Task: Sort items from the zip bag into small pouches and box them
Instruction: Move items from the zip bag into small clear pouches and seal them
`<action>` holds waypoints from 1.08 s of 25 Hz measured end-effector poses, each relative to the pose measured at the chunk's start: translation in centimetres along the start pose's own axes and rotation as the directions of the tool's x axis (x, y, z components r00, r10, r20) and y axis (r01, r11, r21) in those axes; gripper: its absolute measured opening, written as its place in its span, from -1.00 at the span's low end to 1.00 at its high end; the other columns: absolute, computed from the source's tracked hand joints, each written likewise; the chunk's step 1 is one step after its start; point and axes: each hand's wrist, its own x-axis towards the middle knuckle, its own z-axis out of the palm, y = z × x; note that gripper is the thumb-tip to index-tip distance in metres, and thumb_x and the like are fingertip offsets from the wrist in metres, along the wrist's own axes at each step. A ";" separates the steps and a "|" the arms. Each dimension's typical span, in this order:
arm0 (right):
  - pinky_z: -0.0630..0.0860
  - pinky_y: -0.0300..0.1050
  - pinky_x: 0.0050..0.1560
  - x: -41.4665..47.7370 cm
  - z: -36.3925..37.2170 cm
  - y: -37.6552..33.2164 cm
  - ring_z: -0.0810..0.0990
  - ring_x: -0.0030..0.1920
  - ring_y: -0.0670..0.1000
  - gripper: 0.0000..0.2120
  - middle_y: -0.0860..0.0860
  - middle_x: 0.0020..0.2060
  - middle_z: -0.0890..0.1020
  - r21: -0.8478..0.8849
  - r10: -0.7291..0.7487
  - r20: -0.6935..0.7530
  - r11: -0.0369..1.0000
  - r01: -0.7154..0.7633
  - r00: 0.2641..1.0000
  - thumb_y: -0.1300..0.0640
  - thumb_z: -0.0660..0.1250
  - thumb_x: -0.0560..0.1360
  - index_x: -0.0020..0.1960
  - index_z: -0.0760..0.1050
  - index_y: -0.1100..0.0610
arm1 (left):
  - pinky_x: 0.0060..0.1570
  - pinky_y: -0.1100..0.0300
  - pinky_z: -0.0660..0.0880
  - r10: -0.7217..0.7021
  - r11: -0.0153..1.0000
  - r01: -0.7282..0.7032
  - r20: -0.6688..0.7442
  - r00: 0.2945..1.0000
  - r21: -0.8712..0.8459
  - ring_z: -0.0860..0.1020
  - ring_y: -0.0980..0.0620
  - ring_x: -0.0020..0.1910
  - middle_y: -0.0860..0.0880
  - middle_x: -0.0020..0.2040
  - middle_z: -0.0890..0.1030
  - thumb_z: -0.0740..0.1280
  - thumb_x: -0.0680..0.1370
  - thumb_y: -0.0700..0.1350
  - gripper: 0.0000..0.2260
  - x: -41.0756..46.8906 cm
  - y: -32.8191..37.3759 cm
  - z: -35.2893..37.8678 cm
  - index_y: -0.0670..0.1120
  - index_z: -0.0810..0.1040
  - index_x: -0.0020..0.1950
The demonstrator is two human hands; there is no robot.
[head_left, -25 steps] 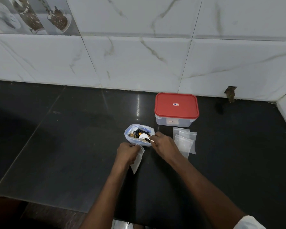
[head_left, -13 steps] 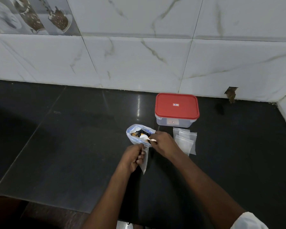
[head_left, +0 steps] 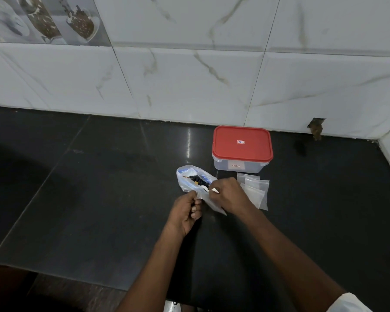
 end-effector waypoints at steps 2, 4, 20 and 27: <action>0.44 -0.23 -0.43 -0.1 0.0 -0.3 0.55 -0.48 -0.06 -0.86 0.09 -0.38 0.66 0.280 0.205 -0.023 0.941 -0.190 0.979 0.25 0.33 0.47 -0.14 0.68 0.18 | -0.69 0.36 0.09 0.008 0.999 -0.009 0.005 1.000 0.038 0.18 0.18 -0.62 -0.02 -0.43 0.33 0.12 0.56 -0.34 -0.77 0.1 0.1 0.1 -0.14 0.37 -0.27; 0.45 -0.22 -0.54 -0.1 -0.5 -0.4 0.49 -0.60 -0.07 -0.88 0.14 -0.47 0.61 0.451 0.335 -0.003 0.841 -0.298 0.942 0.29 0.34 0.49 -0.15 0.65 0.23 | -0.69 0.36 0.09 -0.012 0.997 0.010 0.019 1.000 0.071 0.19 0.18 -0.62 -0.02 -0.43 0.34 0.12 0.57 -0.33 -0.77 0.0 0.1 0.0 -0.14 0.36 -0.27; 0.42 -0.16 -0.55 -1.5 -3.4 -2.9 0.44 -0.61 0.03 -0.83 0.13 -0.56 0.55 0.705 0.343 -0.150 0.695 -0.143 0.927 0.34 0.34 0.44 -0.31 0.60 0.22 | -0.55 0.26 0.47 0.539 0.570 -0.201 -0.178 0.823 0.797 0.60 -0.01 -0.43 -0.10 -0.19 0.66 0.47 0.45 -0.22 -0.88 -3.1 1.9 -1.2 -0.12 0.60 -0.05; 0.42 -0.22 -0.58 -4.0 -1.8 -6.1 0.51 -0.62 -0.05 -0.91 0.07 -0.55 0.57 0.553 0.282 -0.192 0.823 -0.134 0.940 0.25 0.36 0.46 -0.21 0.60 0.18 | -0.50 0.21 0.56 0.656 0.638 -0.334 -0.263 0.707 0.694 0.67 -0.02 -0.46 -0.15 -0.34 0.67 0.36 0.49 -0.33 -0.87 -3.0 1.1 1.0 -0.19 0.57 -0.25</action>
